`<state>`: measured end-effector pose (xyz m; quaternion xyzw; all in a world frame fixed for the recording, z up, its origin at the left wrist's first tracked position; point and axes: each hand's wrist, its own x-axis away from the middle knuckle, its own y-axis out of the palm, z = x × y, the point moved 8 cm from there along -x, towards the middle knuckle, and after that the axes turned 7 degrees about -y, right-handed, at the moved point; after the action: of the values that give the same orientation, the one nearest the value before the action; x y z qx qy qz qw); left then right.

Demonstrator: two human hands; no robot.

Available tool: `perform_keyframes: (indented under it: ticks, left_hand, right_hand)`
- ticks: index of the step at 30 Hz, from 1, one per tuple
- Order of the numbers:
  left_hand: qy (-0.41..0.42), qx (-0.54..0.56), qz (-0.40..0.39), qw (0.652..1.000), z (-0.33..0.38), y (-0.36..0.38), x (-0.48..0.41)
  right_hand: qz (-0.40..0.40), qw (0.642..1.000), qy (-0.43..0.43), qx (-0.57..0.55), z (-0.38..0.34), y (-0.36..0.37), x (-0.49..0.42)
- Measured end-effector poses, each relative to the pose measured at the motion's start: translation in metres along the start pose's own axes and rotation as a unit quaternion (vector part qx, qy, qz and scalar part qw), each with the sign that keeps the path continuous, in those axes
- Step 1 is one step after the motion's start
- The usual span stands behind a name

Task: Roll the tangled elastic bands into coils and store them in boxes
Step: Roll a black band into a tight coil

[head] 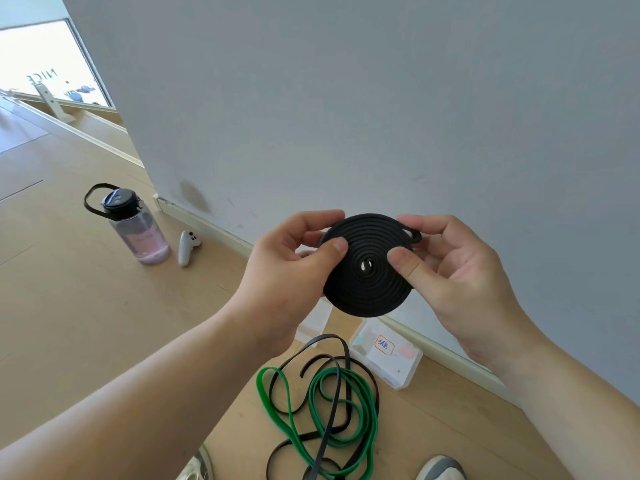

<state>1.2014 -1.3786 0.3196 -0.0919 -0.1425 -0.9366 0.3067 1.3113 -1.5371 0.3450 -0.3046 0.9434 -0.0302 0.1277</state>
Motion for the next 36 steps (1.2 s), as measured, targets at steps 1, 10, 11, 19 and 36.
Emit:
perform_keyframes:
  ticks: [1, 10, 11, 19, 36]
  left_hand:
    - [-0.001, -0.002, -0.001, 1.0, 0.0, 0.0, 0.0]
    - [0.079, -0.274, -0.098, 0.953, 0.001, 0.021, 0.003]
    - [0.077, -0.271, -0.108, 0.953, 0.001, 0.024, 0.004]
    - [0.063, -0.243, -0.099, 0.963, -0.001, 0.018, 0.001]
    - [0.032, -0.363, -0.104, 0.925, -0.018, 0.027, -0.016]
  right_hand:
    - [0.012, 1.0, -0.003, 0.004, 0.001, -0.002, -0.001]
    - [-0.055, 0.983, -0.03, 0.173, -0.004, 0.003, 0.001]
    - [-0.057, 0.984, -0.026, 0.165, -0.003, 0.003, 0.002]
    - [-0.058, 0.997, 0.024, 0.039, 0.003, 0.0, 0.002]
    - [-0.069, 0.982, 0.033, 0.174, 0.041, 0.004, -0.006]
